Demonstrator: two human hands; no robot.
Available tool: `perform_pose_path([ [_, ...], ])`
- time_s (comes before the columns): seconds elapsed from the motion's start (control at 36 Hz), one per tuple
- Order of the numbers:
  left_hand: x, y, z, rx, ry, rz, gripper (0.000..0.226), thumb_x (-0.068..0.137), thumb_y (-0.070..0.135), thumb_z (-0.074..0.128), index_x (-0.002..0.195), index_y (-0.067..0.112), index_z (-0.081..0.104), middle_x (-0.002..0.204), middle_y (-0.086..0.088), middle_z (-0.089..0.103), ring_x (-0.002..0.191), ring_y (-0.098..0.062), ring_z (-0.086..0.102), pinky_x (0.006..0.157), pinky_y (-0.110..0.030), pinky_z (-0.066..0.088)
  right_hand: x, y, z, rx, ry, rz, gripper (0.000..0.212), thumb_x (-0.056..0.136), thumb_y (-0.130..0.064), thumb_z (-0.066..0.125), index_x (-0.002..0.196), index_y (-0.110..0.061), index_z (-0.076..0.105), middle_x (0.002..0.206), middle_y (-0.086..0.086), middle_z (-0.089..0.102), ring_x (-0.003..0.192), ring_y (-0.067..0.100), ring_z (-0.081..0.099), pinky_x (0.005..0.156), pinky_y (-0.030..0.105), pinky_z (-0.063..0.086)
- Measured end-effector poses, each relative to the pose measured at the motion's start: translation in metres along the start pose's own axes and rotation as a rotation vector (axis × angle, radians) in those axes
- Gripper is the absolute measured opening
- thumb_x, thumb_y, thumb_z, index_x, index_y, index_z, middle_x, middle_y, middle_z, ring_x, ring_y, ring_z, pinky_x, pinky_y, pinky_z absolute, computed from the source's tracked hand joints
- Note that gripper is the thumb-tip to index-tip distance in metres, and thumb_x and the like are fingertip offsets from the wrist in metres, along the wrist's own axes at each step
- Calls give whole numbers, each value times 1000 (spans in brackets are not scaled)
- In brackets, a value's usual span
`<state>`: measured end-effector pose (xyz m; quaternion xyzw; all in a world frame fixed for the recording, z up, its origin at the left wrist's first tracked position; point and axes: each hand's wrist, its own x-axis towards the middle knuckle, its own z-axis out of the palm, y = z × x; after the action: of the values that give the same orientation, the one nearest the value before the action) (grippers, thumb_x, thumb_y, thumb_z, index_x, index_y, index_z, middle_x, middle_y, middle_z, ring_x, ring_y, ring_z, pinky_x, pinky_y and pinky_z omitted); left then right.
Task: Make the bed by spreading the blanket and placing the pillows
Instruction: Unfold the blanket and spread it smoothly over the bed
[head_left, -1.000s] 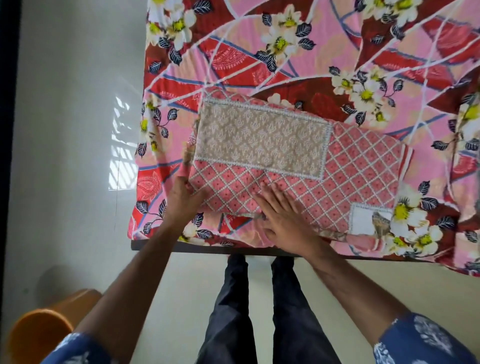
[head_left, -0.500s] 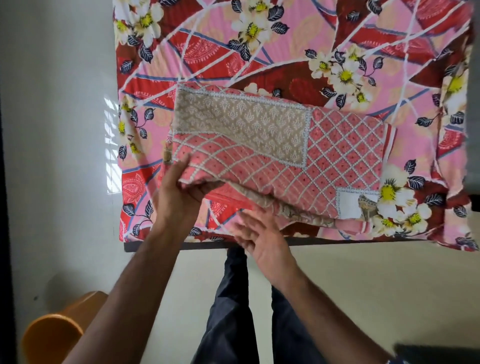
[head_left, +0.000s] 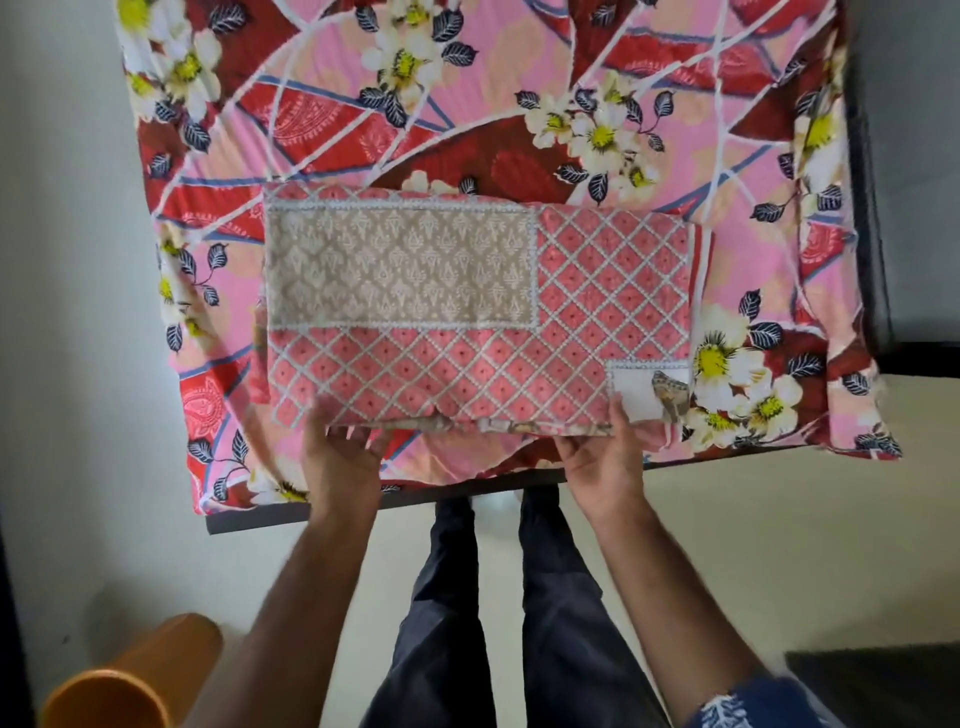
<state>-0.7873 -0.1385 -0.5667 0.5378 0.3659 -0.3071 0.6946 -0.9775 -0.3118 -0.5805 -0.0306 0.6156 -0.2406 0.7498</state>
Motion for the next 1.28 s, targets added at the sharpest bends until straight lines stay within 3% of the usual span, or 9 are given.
perform_pose_path([
  [0.19, 2, 34, 48, 13, 86, 236, 19, 99, 24, 56, 79, 25, 57, 59, 8, 47, 52, -8, 47, 61, -31, 52, -21, -46, 46, -85, -29, -190, 12, 98, -25, 64, 93, -18, 72, 88, 1, 70, 65, 14, 68, 51, 27, 58],
  [0.28, 1, 81, 99, 29, -33, 363, 12, 97, 25, 60, 85, 25, 58, 59, 10, 48, 53, -6, 49, 57, -27, 48, -23, -91, 95, -178, -164, -346, 13, 97, -22, 66, 103, -13, 71, 88, -2, 67, 69, 12, 64, 54, 26, 54],
  [0.42, -1, 157, 202, -19, -471, 559, 29, 103, 32, 48, 128, 20, 53, 108, 5, 70, 106, -14, 67, 94, -38, 52, -9, -172, 205, -160, -479, -513, 31, 98, -21, 63, 128, -12, 59, 113, 3, 69, 102, 21, 70, 86, 37, 59],
  [0.53, -5, 180, 249, 138, -547, 627, 47, 108, 36, 25, 153, 28, 35, 153, 8, 46, 135, -10, 51, 110, -39, 38, 1, -206, 257, -411, -564, -660, 71, 92, -17, 67, 156, -18, 36, 155, -2, 44, 129, 13, 55, 99, 30, 52],
  [0.67, 17, 126, 220, 637, -440, 746, 40, 97, 32, 56, 136, 22, 55, 136, 6, 60, 121, -8, 57, 101, -39, 46, 43, -183, 211, -891, -469, -681, 52, 88, -19, 66, 138, -12, 56, 127, -5, 63, 89, -6, 59, 69, 10, 46],
  [0.78, 51, 60, 163, 1214, -543, 699, 39, 97, 33, 58, 135, 27, 54, 148, -4, 46, 132, -17, 45, 110, -50, 41, 84, -152, 132, -1491, -339, -788, 43, 93, -6, 67, 135, -7, 58, 133, 4, 52, 120, 25, 58, 90, 28, 47],
  [0.89, 71, 1, 106, 1740, -618, 808, 66, 92, 34, 65, 151, 27, 36, 165, -8, 19, 151, -34, 19, 114, -66, 29, 111, -139, 54, -1908, -212, -1016, 72, 82, -17, 77, 147, -12, 49, 159, 13, 37, 143, 32, 41, 106, 45, 43],
  [1.11, 62, -24, 94, 1996, -412, 799, 86, 93, 35, 65, 160, 28, 13, 168, -2, -9, 154, -30, -11, 119, -65, 5, 106, -162, 46, -1837, -67, -881, 80, 85, -26, 77, 154, -20, 37, 165, 7, 25, 149, 32, 26, 116, 52, 31],
  [1.28, 60, -27, 99, 1982, -349, 784, 88, 87, 32, 74, 158, 24, 24, 168, -4, 6, 155, -32, 2, 118, -68, 10, 134, -189, 69, -1416, 32, -694, 67, 67, -48, 71, 124, -20, 52, 117, 6, 56, 106, 23, 57, 89, 40, 52],
])
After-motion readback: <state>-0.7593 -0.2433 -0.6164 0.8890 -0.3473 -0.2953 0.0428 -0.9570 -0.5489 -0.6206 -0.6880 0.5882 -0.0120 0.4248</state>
